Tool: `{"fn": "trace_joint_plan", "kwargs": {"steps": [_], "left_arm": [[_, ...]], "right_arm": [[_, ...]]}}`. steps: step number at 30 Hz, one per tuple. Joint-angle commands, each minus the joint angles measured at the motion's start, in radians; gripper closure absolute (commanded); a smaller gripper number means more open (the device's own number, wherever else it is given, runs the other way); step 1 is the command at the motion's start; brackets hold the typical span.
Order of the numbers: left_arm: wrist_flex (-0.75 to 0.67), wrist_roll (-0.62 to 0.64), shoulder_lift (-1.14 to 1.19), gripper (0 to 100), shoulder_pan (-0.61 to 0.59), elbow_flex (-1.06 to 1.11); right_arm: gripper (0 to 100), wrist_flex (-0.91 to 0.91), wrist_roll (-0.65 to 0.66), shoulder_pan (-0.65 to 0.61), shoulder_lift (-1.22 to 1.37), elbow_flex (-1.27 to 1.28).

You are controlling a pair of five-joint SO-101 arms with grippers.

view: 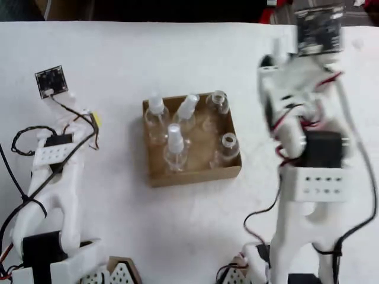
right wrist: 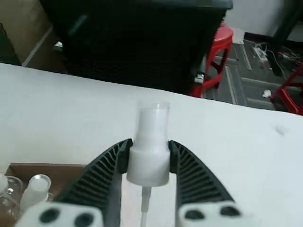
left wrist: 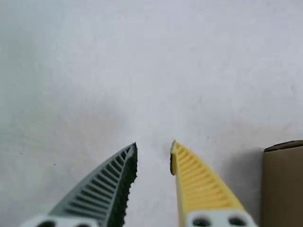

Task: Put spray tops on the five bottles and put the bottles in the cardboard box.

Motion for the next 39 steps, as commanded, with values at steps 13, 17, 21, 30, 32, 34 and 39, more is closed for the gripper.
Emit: {"fn": "trace_joint_plan", "kwargs": {"steps": [13,17,21,30,32,34,39], "left_arm": [[-0.006,-0.011,-0.008,88,0.01,-0.049],[-0.006,-0.011,-0.008,88,0.01,-0.049],[-0.006,-0.011,-0.01,88,0.01,-0.049],[-0.006,-0.011,-0.01,88,0.01,-0.051],[-0.006,-0.011,-0.01,88,0.01,-0.051],[-0.006,-0.011,-0.01,88,0.01,-0.051],[-0.006,-0.011,-0.01,88,0.01,-0.051]], "right_arm": [[98.2,-1.409,-0.021,-0.239,-0.085,0.694],[98.2,-1.601,-0.021,-0.246,0.013,0.749],[98.3,-1.738,-0.058,-0.222,0.117,0.749],[98.3,-1.776,-0.155,-0.151,0.22,0.75],[98.3,-1.776,-0.155,-0.143,0.226,0.75],[98.3,-1.776,-0.155,-0.145,0.231,0.753],[98.3,-1.778,-0.157,-0.151,0.263,0.747]]}}
